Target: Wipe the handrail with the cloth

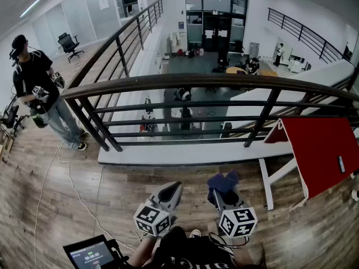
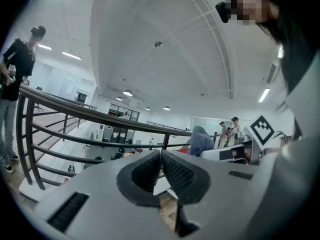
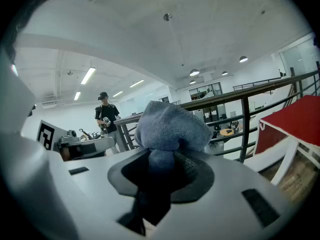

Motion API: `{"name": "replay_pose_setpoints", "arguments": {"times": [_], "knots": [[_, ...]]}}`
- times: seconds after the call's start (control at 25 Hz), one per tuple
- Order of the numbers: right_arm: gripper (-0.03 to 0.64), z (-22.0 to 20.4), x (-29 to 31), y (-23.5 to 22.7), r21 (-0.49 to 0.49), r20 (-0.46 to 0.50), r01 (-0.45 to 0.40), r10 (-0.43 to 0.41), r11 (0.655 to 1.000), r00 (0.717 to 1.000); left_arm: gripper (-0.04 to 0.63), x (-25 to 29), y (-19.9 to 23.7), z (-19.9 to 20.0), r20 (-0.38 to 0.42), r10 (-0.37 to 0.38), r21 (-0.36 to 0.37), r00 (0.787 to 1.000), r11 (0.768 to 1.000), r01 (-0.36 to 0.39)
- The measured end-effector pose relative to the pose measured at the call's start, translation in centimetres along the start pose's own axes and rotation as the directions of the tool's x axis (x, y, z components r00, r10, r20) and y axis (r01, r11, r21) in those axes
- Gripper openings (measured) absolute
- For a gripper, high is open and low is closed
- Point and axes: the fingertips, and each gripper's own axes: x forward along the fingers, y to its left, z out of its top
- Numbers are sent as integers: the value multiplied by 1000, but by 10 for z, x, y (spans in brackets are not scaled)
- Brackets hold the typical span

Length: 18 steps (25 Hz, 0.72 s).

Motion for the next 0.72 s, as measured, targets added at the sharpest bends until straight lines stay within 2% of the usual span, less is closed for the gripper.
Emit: {"name": "replay_pose_setpoints", "arguments": {"times": [0.16,0.32,0.48,0.72], "knots": [[108,4,20,-12,26,-15,0,1,1000,1000,0,14,7,6,-24,-5,-5,1000,1000,5],[109,21,54,-20,29,-16,-25,25,999,1000,0,36,37,19,-1,33,-9,999,999,-33],[108,32,103,-26,23,-26,-35,35,999,999,0,60,86,22,-11,63,2,998,998,-63],[109,67,212,-29,10,-25,-11,11,1000,1000,0,108,182,41,-16,41,19,999,999,-41]]}}
